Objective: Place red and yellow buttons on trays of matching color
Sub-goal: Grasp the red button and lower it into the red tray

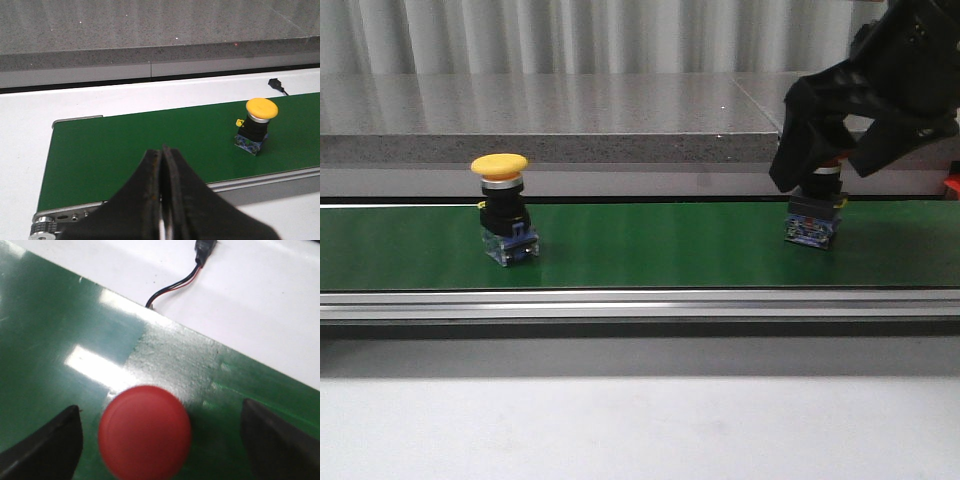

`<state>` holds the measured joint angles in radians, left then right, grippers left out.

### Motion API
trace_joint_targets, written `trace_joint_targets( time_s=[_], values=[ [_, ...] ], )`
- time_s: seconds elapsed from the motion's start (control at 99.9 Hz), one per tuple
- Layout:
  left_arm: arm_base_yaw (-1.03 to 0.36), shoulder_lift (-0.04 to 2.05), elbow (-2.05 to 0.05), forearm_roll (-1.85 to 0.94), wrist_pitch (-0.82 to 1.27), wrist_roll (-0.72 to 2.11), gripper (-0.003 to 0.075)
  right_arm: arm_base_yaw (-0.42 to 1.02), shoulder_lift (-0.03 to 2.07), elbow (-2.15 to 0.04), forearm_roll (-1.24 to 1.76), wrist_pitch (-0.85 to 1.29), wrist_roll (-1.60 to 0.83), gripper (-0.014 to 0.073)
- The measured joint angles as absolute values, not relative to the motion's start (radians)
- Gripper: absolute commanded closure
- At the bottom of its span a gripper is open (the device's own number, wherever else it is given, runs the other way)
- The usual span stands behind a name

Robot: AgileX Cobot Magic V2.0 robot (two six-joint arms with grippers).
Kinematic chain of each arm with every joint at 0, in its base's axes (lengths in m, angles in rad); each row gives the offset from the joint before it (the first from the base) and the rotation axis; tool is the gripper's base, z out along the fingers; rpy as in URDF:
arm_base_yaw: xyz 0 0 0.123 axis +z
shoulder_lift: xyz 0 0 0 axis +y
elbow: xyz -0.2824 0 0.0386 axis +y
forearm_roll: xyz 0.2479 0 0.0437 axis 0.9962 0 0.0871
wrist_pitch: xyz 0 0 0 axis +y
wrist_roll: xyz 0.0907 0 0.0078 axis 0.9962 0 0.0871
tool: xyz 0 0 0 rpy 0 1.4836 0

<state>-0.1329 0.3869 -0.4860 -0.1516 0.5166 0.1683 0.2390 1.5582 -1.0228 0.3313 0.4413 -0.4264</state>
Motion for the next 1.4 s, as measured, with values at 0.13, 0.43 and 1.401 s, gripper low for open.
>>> trace_joint_targets(
  time_s=[0.13, 0.43, 1.401],
  values=[
    [-0.133, 0.387, -0.486, -0.152, 0.518, 0.168, 0.0741, 0.239, 1.605, -1.042, 0.331, 0.431, -0.426, 0.0201],
    [-0.133, 0.387, -0.486, -0.152, 0.518, 0.168, 0.0741, 0.237, 1.606, -1.051, 0.332, 0.497, -0.426, 0.0557],
    [-0.133, 0.387, -0.486, -0.152, 0.518, 0.168, 0.0741, -0.629, 1.630, -1.343, 0.358, 0.507, -0.258, 0.0557]
  ],
)
